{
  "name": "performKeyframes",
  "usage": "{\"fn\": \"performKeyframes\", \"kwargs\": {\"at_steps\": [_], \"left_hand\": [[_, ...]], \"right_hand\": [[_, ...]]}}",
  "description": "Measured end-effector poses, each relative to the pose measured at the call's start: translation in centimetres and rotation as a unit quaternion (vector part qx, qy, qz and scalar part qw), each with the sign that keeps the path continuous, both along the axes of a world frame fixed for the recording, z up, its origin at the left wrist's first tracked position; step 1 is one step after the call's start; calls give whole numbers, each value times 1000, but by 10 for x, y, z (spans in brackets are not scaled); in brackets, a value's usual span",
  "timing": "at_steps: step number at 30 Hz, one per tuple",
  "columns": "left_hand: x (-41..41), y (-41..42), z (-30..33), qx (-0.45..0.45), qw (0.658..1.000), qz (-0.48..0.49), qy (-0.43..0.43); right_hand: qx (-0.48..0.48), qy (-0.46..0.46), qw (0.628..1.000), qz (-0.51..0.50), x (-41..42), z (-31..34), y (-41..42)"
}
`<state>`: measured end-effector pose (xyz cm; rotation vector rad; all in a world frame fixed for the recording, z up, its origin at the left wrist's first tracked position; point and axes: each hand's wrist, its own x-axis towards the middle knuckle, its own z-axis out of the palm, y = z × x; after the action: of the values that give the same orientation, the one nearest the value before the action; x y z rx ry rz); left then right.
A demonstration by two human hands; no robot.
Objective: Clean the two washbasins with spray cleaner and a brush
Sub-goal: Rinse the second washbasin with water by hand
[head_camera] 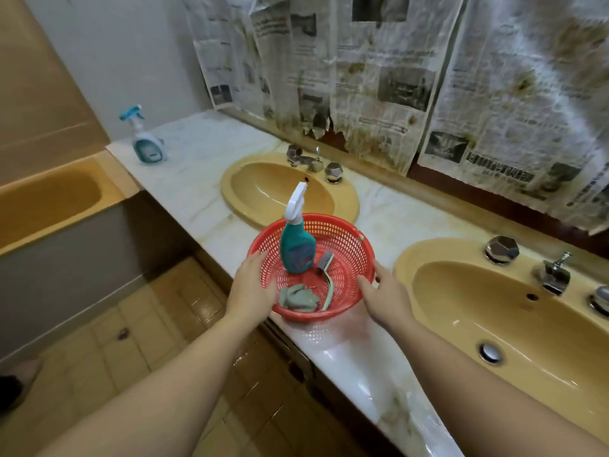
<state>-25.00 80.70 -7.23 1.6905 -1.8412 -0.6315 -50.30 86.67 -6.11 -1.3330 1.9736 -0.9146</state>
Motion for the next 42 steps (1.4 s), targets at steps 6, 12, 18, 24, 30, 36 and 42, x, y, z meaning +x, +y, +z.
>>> {"fn": "performKeyframes", "kwargs": {"at_steps": [6,12,18,24,30,36,42], "left_hand": [[25,-51,-7,204,918,138,312],[39,-88,-7,342,696,103,623],[51,-105,10,390,613,83,682],[93,-129,25,388,605,57,693],[160,-160,37,378,597,61,705],[220,-200,39,350,581,76,730],[262,-257,34,322,589,90,735]], "right_hand": [[18,-284,947,-149,0,-8,-35],[15,-534,811,-238,-2,-17,-57],[-20,-594,762,-258,19,3,-65],[-34,-612,752,-242,62,18,-80],[-31,-626,751,-208,128,24,-127],[-16,-653,737,-174,185,21,-185],[5,-663,733,-154,222,13,-258]]}}
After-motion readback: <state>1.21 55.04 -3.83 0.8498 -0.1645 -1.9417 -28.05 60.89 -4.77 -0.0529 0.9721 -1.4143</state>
